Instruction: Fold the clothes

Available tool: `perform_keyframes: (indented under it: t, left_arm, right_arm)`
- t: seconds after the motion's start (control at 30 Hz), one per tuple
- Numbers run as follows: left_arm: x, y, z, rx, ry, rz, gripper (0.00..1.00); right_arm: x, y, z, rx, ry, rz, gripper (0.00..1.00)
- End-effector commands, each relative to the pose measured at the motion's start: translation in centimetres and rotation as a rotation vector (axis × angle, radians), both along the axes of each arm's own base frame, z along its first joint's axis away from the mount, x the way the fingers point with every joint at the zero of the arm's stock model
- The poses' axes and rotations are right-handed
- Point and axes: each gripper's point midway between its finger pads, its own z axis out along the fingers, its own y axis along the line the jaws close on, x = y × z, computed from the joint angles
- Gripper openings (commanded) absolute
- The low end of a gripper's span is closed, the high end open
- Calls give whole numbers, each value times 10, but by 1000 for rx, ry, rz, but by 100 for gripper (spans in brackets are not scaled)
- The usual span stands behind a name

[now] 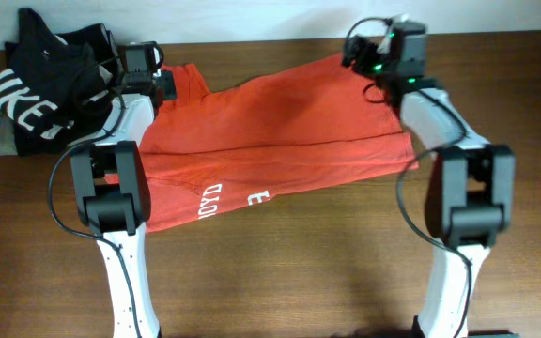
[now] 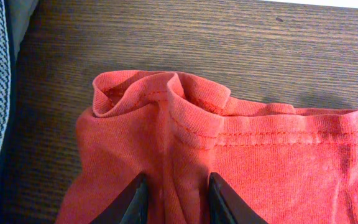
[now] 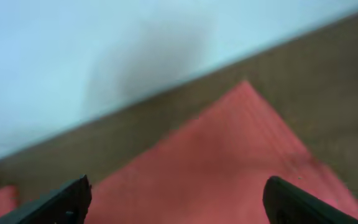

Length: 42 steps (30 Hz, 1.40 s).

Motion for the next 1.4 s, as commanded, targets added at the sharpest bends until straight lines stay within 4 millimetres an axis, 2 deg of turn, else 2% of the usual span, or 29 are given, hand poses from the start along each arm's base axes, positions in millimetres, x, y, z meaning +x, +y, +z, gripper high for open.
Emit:
perform_keyframes:
  t: [0.0,0.07,0.1,0.3,0.37,0.5,0.63,0.7,0.77,0.87,0.93,0.97,1.0,1.07,1.1,1.17,1.23,1.3,1.37]
  left_arm:
    - [-35,0,-80,-6,184,-9,32]
    - [-36,0,-80,-6,190,-9,32]
    - [-38,0,-81,-6,197,-9,32]
    - [-42,0,-84,-7,217,-9,32]
    - [-42,-1,-84,-7,218,-9,32]
    - [-42,-1,-84,-7,217,-9,32]
    - [-42,-1,-84,-7,217,-9,32]
    - [-42,0,-84,-7,217,-9,32]
    - [-42,-1,-84,-7,217,-9,32]
    - [-42,0,-84,-7,217,-9,32]
    - [-42,-1,-84,-7,217,-9,32]
    - [-42,-1,-84,-7,217,-9,32]
    - [-42,-1,-84,-7,217,-9,32]
    - [-42,-1,-84,-7,218,-9,31]
    - [-43,-1,-85,-7,224,-9,16]
    - [-44,-1,-85,-7,227,-9,1]
    - [-44,-2,-83,-7,229,-11,0]
    - [-48,-7,-78,-9,250,-20,1]
    - [-49,-16,-63,-7,254,-35,0]
  right_arm:
    - [23,-20,-30,-86,37,-31,91]
    - [29,-23,-43,-161,76,1,91]
    - [32,-31,-50,-199,109,-28,92]
    - [43,-42,-45,-310,80,-25,94]
    - [46,-42,-50,-328,71,-22,95]
    - [49,-31,-82,-324,84,-14,96]
    - [50,-15,-85,-330,71,2,95]
    - [51,-7,-84,-331,62,13,88]
    - [49,-9,-85,-360,71,-12,72]
    - [46,-13,-88,-397,93,-39,67]
    - [44,-20,-90,-417,106,-62,56]
    - [43,-22,-90,-425,111,-70,54]
    - [43,-25,-90,-434,114,-81,48]
    - [42,-32,-90,-442,125,-133,30]
    - [41,-36,-88,-439,134,-164,22]
    - [40,-41,-85,-419,144,-209,14]
    - [41,-38,-79,-395,152,-208,4]
    - [39,-39,-71,-400,172,-205,4]
    - [34,-46,-64,-384,202,-246,4]
